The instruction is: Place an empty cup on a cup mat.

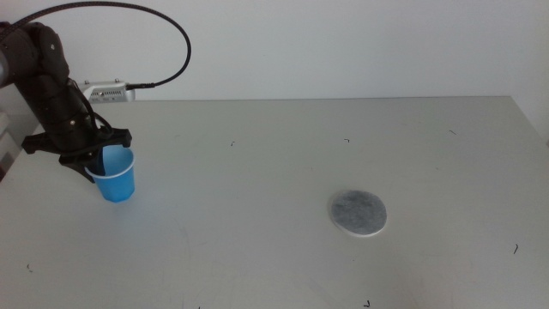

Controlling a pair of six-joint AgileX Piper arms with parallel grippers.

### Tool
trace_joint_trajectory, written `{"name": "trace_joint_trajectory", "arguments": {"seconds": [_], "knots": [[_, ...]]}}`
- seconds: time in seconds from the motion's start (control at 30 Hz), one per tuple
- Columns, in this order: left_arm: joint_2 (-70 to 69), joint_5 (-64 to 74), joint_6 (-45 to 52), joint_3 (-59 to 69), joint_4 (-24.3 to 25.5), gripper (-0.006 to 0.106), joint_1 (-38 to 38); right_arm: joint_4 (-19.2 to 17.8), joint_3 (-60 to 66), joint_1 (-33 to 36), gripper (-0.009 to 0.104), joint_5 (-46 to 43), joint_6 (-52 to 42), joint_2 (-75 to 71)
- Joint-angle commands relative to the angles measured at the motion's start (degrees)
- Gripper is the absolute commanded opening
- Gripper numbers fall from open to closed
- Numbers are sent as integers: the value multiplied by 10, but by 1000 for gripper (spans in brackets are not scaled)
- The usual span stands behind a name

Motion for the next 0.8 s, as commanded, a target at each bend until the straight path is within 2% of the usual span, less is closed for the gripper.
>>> {"name": "trace_joint_trajectory", "arguments": {"seconds": [0.0,0.33,0.63,0.77], "knots": [[-57,3,-16,-17,-16,0,-18,-5,-7,1,94,-45,-5,-11],[-74,8,-95,-64,-20,0,-166,-5,-7,1,94,-45,-5,-11],[-69,-99,-176,-84,-20,0,-329,-5,-7,1,94,-45,-5,-11],[-41,-90,-181,-122,-25,0,-359,-5,-7,1,94,-45,-5,-11]]}}
